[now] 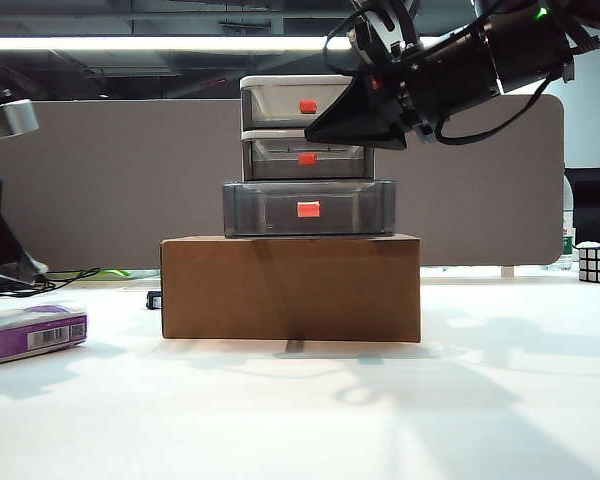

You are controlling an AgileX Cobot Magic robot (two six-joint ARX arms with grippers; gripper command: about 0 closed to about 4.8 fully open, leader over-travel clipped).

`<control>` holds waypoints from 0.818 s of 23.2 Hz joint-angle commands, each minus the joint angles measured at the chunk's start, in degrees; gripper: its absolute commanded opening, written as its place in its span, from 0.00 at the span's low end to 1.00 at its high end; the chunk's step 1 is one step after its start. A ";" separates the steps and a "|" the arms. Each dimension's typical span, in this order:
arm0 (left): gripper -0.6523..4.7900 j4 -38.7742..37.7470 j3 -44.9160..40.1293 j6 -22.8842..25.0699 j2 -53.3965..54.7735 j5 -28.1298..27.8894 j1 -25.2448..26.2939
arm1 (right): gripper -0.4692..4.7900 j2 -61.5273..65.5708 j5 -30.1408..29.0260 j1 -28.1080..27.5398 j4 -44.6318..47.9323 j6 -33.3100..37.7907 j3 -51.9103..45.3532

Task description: Open the third layer of the drawer on the table, pick up a pack of napkins on the table and put it in, and finally close the drawer.

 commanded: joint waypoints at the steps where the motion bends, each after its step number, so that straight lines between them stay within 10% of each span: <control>1: 0.87 1.77 0.04 0.20 3.56 5.38 1.29 | 0.08 -0.35 -0.52 0.07 0.04 0.00 0.26; 19: 0.86 12.35 0.98 1.07 15.78 4.04 1.05 | 0.08 -0.35 -0.50 0.02 -0.72 -0.31 0.26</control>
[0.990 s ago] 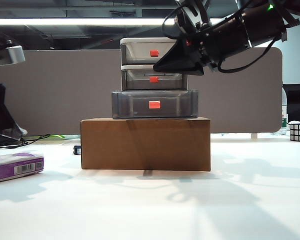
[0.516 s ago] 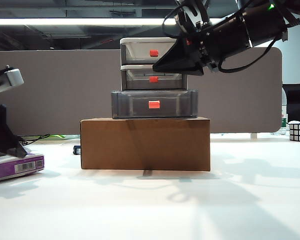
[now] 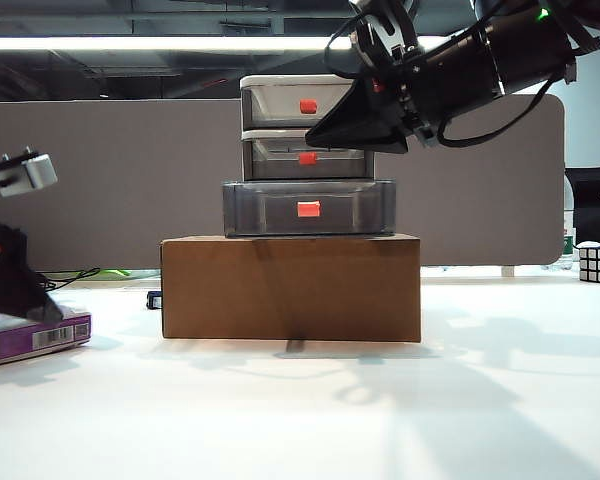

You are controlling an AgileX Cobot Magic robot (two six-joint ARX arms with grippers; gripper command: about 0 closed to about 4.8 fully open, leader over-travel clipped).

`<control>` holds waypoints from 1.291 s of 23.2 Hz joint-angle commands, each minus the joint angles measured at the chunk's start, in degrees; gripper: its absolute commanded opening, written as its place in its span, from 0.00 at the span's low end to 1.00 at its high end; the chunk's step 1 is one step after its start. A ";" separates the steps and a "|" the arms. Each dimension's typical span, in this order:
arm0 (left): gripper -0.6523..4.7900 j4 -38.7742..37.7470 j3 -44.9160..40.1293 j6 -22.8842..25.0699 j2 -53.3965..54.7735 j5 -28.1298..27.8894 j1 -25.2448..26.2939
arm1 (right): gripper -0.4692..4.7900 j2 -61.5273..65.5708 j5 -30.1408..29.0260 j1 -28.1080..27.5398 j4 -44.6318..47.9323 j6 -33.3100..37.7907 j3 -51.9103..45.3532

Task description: Open the third layer of the drawer on the table, pick up a pack of napkins on the table and put it in, and finally close the drawer.

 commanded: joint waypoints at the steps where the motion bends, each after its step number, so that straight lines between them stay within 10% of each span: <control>1: 0.86 0.07 0.07 0.44 1.01 -0.09 -0.07 | 0.08 -0.35 -0.11 0.04 0.59 -0.33 0.28; 11: 0.84 1.33 0.07 1.31 5.79 -2.19 -2.51 | 0.08 -0.33 0.04 0.04 0.57 -0.66 0.26; 15: 0.43 2.05 0.07 1.90 6.03 -2.14 -5.31 | 0.08 -0.35 0.04 0.04 0.57 -0.66 0.28; 30: 0.43 -0.83 5.25 -0.98 -18.21 2.62 -11.23 | 0.08 -5.99 0.04 0.02 0.48 -0.61 0.31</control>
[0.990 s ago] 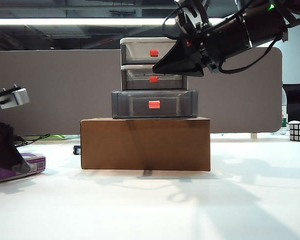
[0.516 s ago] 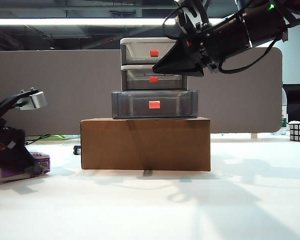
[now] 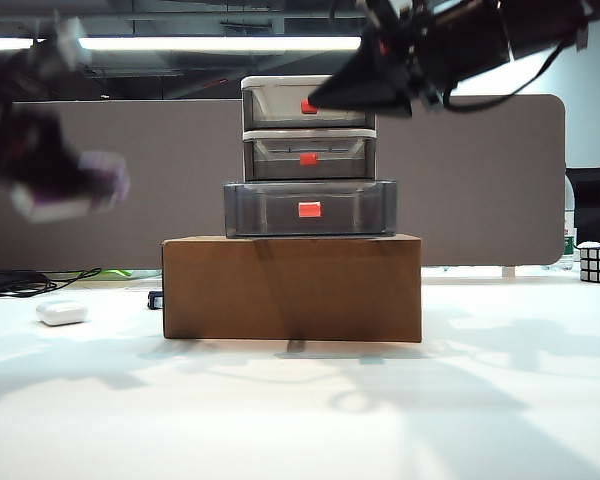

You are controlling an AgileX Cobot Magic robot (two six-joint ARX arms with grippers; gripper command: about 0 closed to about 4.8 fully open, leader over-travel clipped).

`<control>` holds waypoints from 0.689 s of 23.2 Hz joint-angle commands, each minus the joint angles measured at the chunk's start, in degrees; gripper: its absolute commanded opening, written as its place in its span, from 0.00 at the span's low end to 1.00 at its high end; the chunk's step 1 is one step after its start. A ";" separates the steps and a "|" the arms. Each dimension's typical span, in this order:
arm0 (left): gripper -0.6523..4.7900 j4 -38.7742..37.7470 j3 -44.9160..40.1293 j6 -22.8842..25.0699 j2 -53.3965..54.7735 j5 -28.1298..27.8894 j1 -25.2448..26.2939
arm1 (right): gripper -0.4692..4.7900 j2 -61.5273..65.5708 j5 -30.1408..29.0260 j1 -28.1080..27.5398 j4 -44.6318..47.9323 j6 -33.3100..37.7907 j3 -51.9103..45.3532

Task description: Open the third layer of the drawer on the table, pick up a pack of napkins on the table and put it in, and finally close the drawer.

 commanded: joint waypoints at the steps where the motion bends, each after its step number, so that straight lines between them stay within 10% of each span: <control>1: 0.43 -0.22 3.85 -1.33 -3.80 2.67 -3.65 | 0.08 -2.45 0.04 0.02 0.42 -0.15 0.33; 16: 0.45 1.90 25.14 -2.14 22.88 2.54 -24.46 | 0.08 -13.22 1.57 -0.02 -5.79 -1.07 0.31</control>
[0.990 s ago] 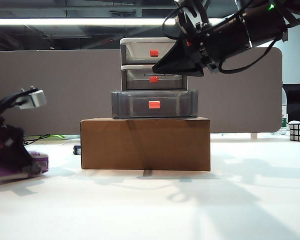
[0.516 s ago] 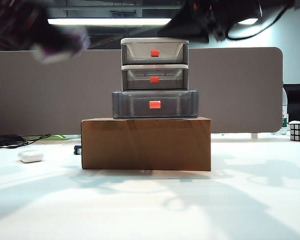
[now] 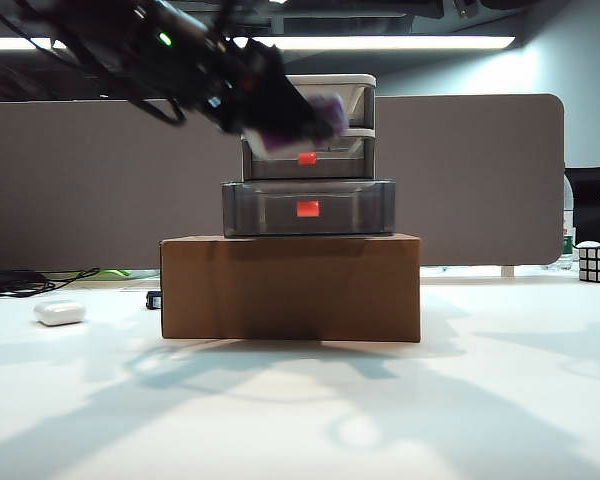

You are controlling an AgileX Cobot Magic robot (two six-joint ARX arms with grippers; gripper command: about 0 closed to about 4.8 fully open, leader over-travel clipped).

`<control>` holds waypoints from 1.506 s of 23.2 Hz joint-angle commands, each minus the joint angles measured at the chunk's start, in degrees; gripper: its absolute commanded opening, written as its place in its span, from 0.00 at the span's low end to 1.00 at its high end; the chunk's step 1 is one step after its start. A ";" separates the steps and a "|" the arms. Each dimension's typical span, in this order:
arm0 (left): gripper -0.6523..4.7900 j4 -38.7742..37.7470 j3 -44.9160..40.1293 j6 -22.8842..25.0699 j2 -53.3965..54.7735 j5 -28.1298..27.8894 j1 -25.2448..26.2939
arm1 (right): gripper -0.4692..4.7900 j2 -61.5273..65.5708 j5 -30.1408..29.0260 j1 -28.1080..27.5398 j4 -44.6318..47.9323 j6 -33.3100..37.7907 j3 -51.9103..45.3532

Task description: Open the third layer of the drawer on the table, pick up a pack of napkins on the table and put it in, and finally close the drawer.

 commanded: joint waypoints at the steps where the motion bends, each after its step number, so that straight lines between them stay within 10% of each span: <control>1: 0.45 0.31 2.21 -0.20 3.50 -0.26 -0.70 | 0.08 -0.52 0.13 -0.02 -1.16 -0.57 0.31; 10: 0.73 -2.05 3.26 -0.22 6.95 -2.89 -1.31 | 0.08 -0.50 0.55 -0.02 -1.86 -2.23 0.31; 16: 0.75 -6.75 4.28 -0.57 5.64 -2.93 -1.31 | 0.08 -0.50 1.46 -0.02 -1.84 -2.45 0.31; 27: 0.14 -41.53 4.70 -0.20 -12.61 -3.26 -1.31 | 0.08 1.77 4.98 -0.02 2.67 -3.50 2.36; 35: 0.11 -36.87 -6.12 -1.51 -12.28 -2.49 -1.25 | 0.08 12.44 4.87 0.00 -1.36 -3.52 15.15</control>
